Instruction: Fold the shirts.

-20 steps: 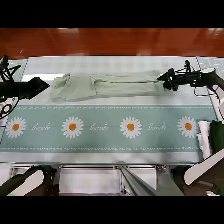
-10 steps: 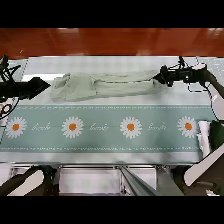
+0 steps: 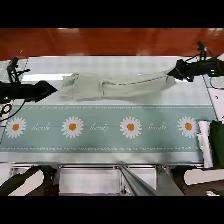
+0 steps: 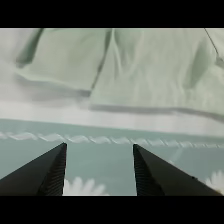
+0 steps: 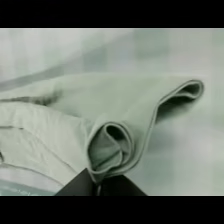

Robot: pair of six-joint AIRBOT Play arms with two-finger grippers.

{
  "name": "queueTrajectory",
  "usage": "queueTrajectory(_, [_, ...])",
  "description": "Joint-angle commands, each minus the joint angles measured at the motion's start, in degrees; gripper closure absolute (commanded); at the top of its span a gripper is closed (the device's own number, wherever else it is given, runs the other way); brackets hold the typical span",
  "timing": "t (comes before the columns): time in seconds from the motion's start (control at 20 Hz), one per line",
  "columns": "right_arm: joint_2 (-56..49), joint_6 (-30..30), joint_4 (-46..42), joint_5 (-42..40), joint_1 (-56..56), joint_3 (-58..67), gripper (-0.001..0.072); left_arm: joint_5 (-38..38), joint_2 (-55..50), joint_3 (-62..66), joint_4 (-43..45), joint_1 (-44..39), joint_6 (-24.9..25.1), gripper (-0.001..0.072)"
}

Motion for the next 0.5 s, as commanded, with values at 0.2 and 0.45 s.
queueTrajectory(0.2, [31.9,-0.7,-1.9,4.5,-10.5,-20.3,0.0689,5.0,-0.1,0.0,-5.3,-20.2,3.9,0.0201])
queueTrajectory(0.45, [47.1,1.6,-1.4,10.3,-12.8,-26.0,0.0689,19.4,-7.4,5.2,-5.3,-36.7,3.9,0.0684])
